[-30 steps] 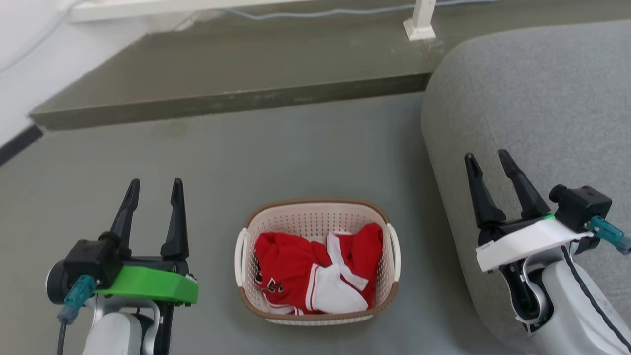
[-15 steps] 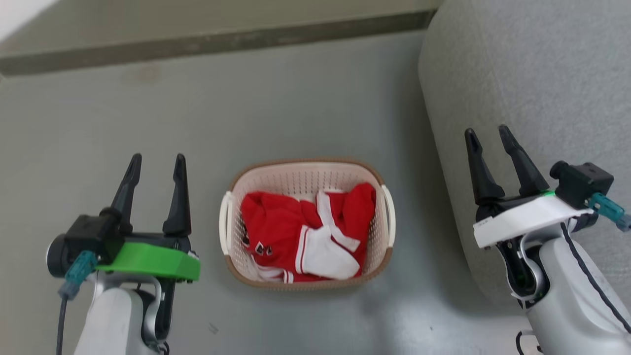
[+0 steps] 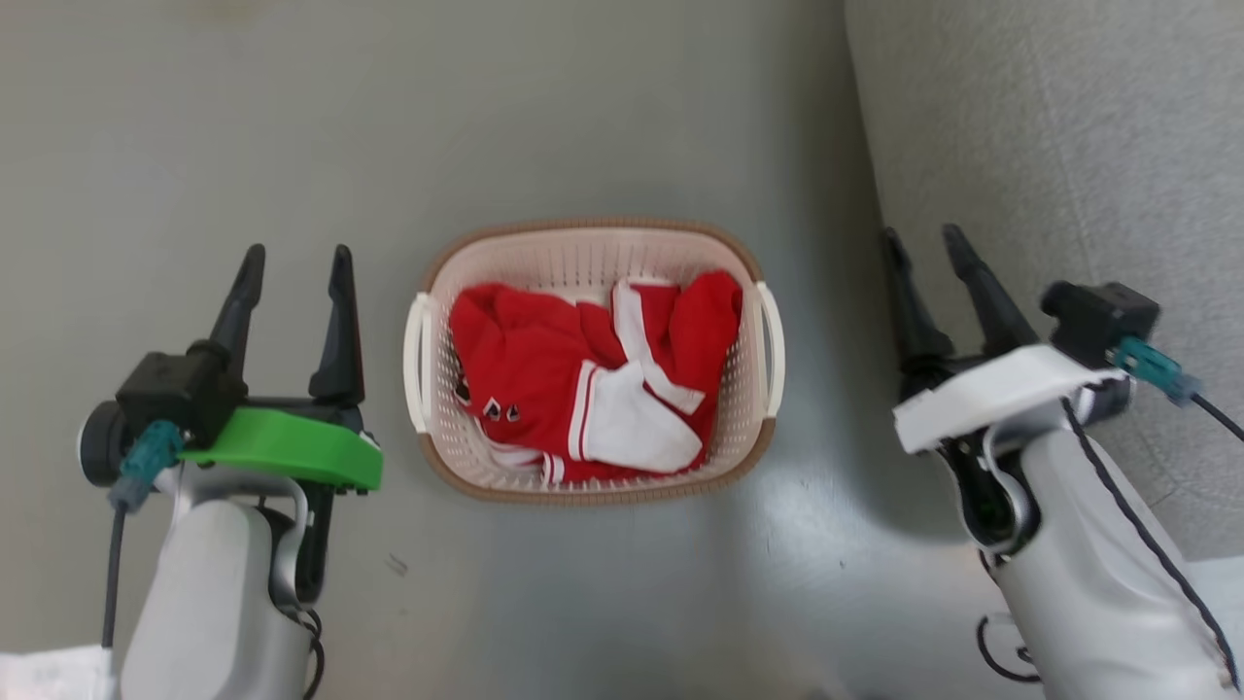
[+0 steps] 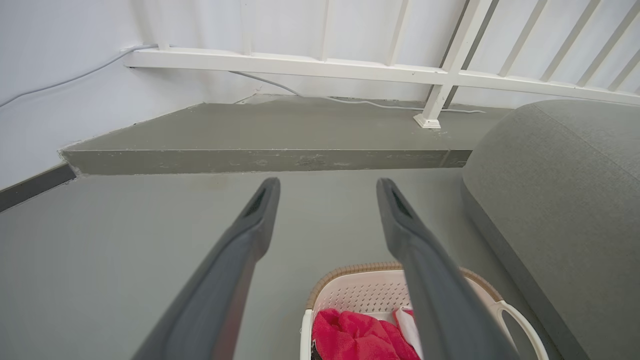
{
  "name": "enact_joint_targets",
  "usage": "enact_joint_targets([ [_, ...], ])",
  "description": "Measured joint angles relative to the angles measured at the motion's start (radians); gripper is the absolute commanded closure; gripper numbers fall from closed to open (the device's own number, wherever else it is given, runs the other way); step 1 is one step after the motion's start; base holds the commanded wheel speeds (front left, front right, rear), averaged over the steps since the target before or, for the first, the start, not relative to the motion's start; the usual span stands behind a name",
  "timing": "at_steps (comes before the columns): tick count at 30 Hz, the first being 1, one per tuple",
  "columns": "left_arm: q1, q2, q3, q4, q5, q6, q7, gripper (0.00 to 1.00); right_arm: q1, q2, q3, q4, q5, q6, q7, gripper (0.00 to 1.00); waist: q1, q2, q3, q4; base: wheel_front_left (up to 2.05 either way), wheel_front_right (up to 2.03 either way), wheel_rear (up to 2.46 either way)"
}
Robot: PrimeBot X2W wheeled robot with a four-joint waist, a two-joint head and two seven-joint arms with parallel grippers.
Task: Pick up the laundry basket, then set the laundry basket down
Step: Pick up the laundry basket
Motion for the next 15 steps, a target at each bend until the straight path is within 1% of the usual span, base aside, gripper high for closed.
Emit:
enact_joint_targets([
  [4,-0.041,0.007,0.004,0.05,0.001,0.0,0.0,0.0,-0.056,0.012,0.019,0.053,0.002,0.001,0.008,0.0,0.0,0.0,0.052,-0.003,0.0,0.0,0.0],
  [15,-0.174,0.009,0.003,0.191,0.0,-0.004,0.004,0.0,-0.17,0.026,0.017,0.187,0.028,0.0,0.016,0.0,0.0001,0.0,0.19,-0.007,0.0,0.0,0.0],
])
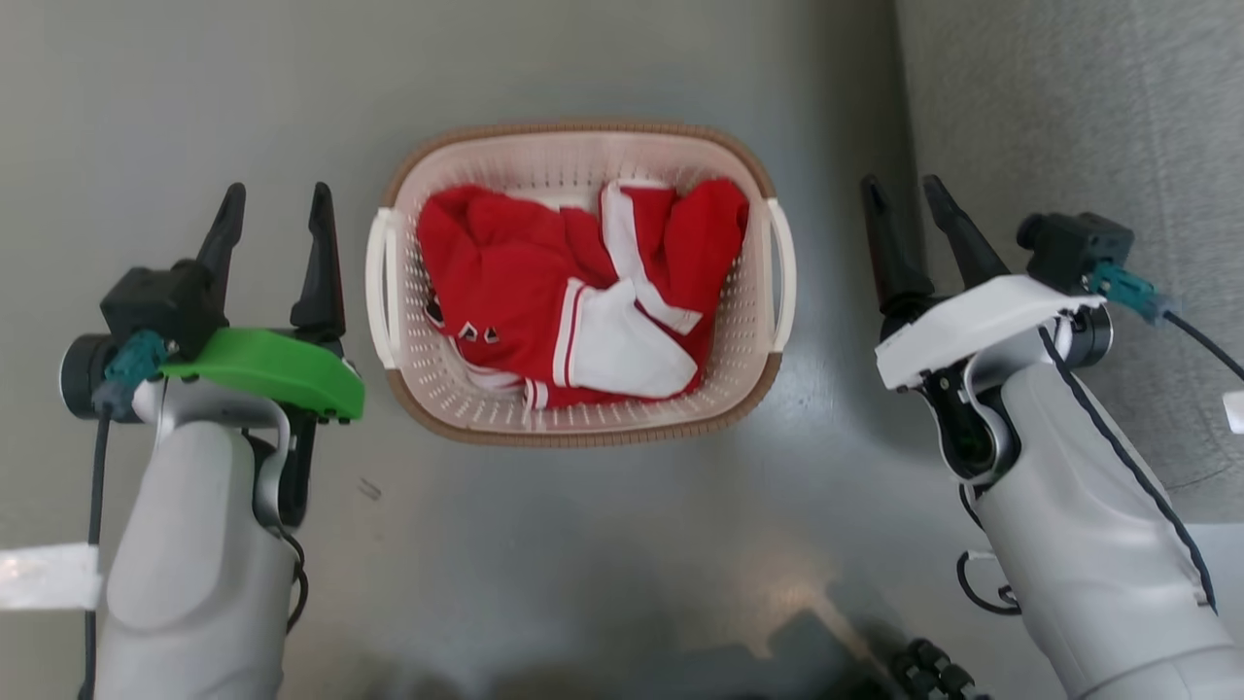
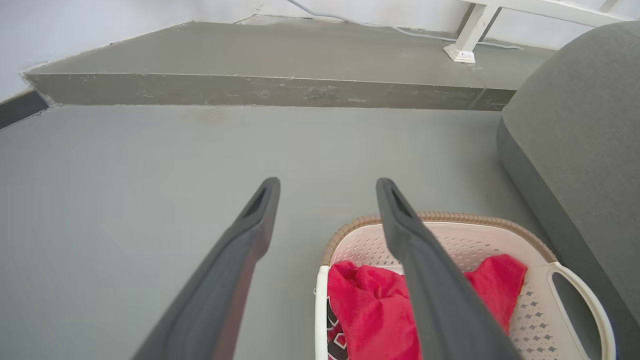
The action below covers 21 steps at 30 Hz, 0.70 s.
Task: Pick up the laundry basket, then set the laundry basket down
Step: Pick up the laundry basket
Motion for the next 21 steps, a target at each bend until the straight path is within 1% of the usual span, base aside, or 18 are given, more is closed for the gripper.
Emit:
enact_joint_targets([
  [8,-0.072,0.009,-0.005,0.097,0.0,-0.004,0.021,0.0,-0.054,0.011,0.01,0.108,0.028,0.001,0.019,0.0,0.0,0.0,0.077,-0.002,0.0,0.0,0.0],
  [13,-0.105,0.008,-0.024,0.17,0.0,-0.009,0.045,0.0,-0.091,0.012,0.033,0.174,0.035,0.002,0.035,0.0,0.0,0.0,0.123,-0.004,0.0,0.0,0.0],
  [15,-0.121,0.008,-0.028,0.193,0.0,-0.009,0.053,0.0,-0.112,0.012,0.041,0.193,0.044,0.009,0.037,0.0,0.0001,0.0,0.14,-0.004,0.0,0.0,0.0],
  [21,-0.187,0.005,-0.05,0.262,0.0,-0.013,0.074,0.0,-0.181,0.013,0.076,0.26,0.062,0.015,0.062,0.0,0.0001,0.0,0.197,-0.002,0.0,0.0,0.0],
])
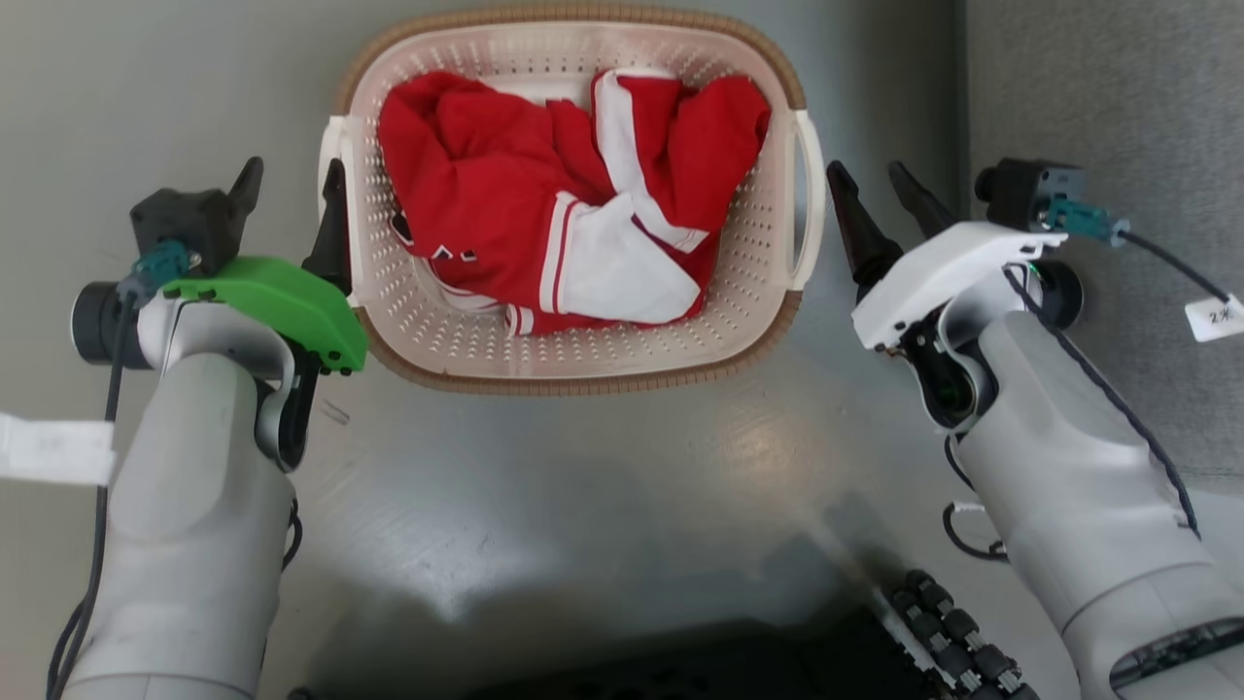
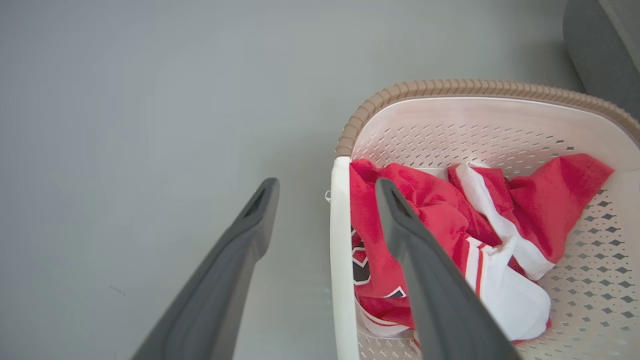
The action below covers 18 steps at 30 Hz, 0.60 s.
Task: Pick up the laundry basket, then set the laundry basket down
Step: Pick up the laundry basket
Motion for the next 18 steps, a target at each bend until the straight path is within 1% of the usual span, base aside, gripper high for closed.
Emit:
enact_joint_targets([
  [6,-0.054,-0.003,-0.023,0.062,-0.001,-0.006,0.027,0.0,-0.055,0.0,0.036,0.038,0.018,0.004,0.008,0.0,-0.0001,0.0,0.045,0.001,0.0,0.0,0.0],
  [13,-0.109,-0.007,-0.047,0.13,-0.001,-0.008,0.063,0.0,-0.097,0.0,0.123,0.053,0.087,0.013,0.035,0.0,-0.0001,0.0,0.088,0.002,0.0,0.0,0.0],
  [18,-0.147,-0.009,-0.061,0.162,-0.002,-0.009,0.069,0.0,-0.12,0.0,0.154,0.071,0.122,0.013,0.043,0.0,-0.0001,0.0,0.112,0.006,0.0,0.0,0.0],
])
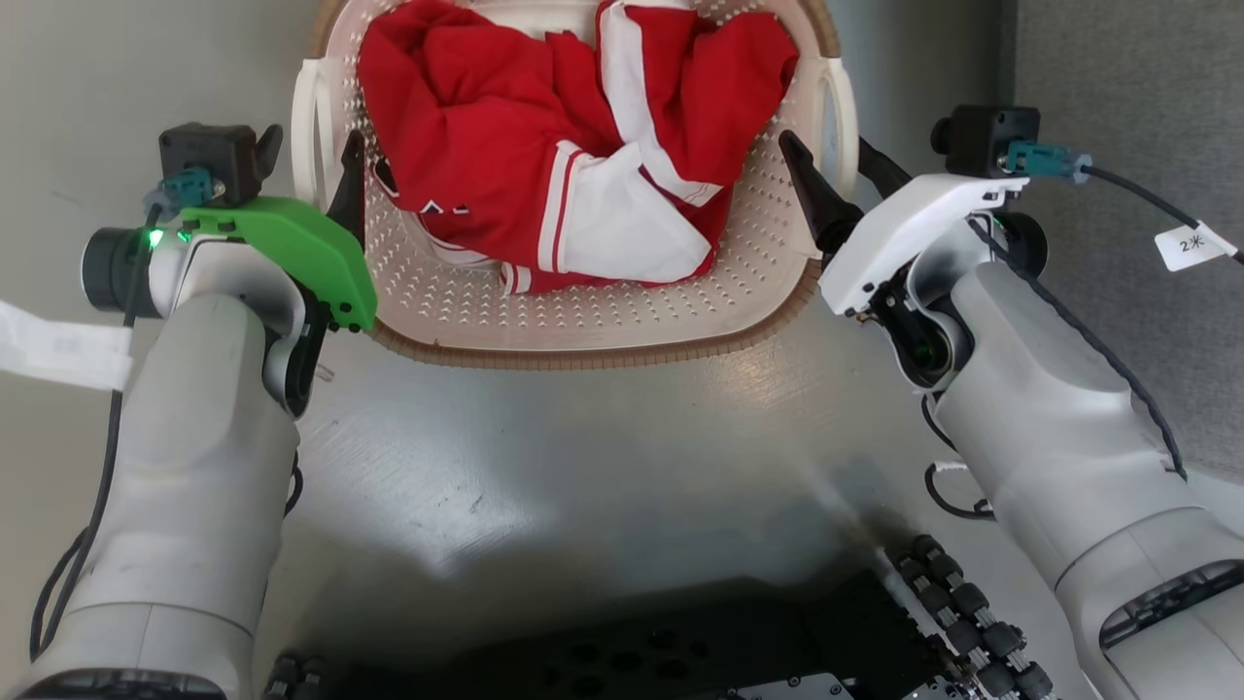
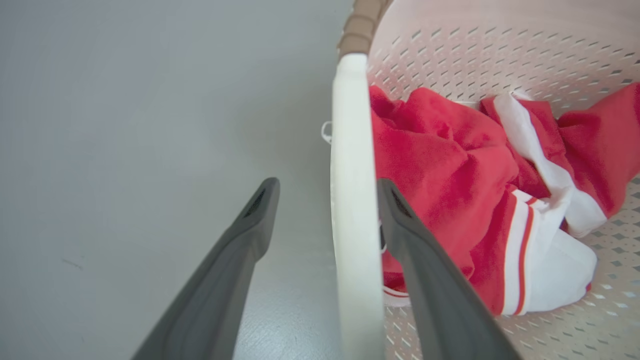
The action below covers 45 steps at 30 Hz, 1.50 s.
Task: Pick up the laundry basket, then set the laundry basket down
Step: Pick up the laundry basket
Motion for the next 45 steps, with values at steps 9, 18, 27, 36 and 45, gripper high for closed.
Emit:
enact_joint_targets([
  [9,-0.034,-0.003,-0.013,0.055,-0.01,0.0,-0.01,0.12,-0.038,-0.001,0.045,0.034,0.039,0.0,0.001,1.0,0.0,0.0,0.022,0.014,0.0,0.0,0.0],
  [18,-0.055,-0.016,-0.045,0.095,-0.03,-0.007,-0.033,1.0,-0.055,-0.002,0.099,0.054,0.086,-0.01,-0.002,1.0,0.0,0.0,0.018,0.015,0.0,0.0,0.0],
  [27,-0.057,-0.017,-0.076,0.151,-0.056,-0.007,-0.054,1.0,-0.053,-0.002,0.144,0.079,0.135,-0.01,-0.02,1.0,-0.0001,0.0,-0.025,0.009,0.0,0.0,0.0],
  [36,-0.056,-0.026,-0.102,0.206,-0.106,-0.008,-0.063,1.0,-0.053,0.0,0.18,0.124,0.162,-0.009,-0.027,1.0,-0.0001,0.0,-0.117,0.002,0.0,0.0,0.0],
  [45,-0.04,-0.031,-0.121,0.257,-0.151,-0.009,-0.043,1.0,-0.012,0.002,0.22,0.141,0.22,-0.009,0.0,1.0,-0.0001,0.0,-0.224,-0.001,0.0,0.0,0.0],
])
